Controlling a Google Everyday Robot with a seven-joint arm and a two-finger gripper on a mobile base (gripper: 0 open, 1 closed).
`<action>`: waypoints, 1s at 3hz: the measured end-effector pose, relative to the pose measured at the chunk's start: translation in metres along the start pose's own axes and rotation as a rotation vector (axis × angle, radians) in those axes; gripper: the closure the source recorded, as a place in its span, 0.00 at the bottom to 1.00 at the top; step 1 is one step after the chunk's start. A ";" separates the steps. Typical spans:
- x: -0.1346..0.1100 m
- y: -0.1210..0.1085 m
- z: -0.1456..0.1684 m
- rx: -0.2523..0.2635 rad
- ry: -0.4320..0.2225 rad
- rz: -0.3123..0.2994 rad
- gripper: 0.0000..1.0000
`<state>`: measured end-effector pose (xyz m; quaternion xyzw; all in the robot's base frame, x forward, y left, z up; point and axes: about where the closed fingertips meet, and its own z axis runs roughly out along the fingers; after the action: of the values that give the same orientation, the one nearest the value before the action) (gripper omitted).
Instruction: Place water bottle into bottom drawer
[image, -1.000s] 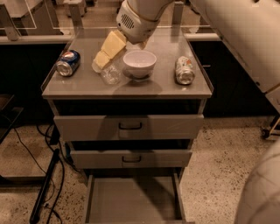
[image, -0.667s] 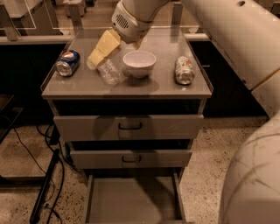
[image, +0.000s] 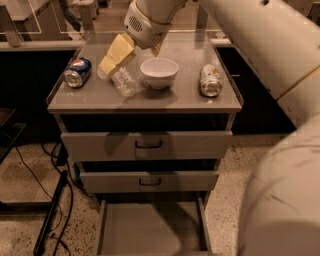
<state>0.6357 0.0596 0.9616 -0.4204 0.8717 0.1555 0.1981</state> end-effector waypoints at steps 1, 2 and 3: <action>-0.030 -0.007 0.023 -0.003 0.032 -0.001 0.00; -0.033 -0.009 0.022 -0.002 0.024 0.000 0.00; -0.044 -0.009 0.035 -0.010 0.017 0.000 0.00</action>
Offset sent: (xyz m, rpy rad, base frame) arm 0.0502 0.0315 -0.0045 -0.0327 0.0410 0.0225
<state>0.6757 0.0986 0.9514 -0.4226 0.8726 0.1564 0.1884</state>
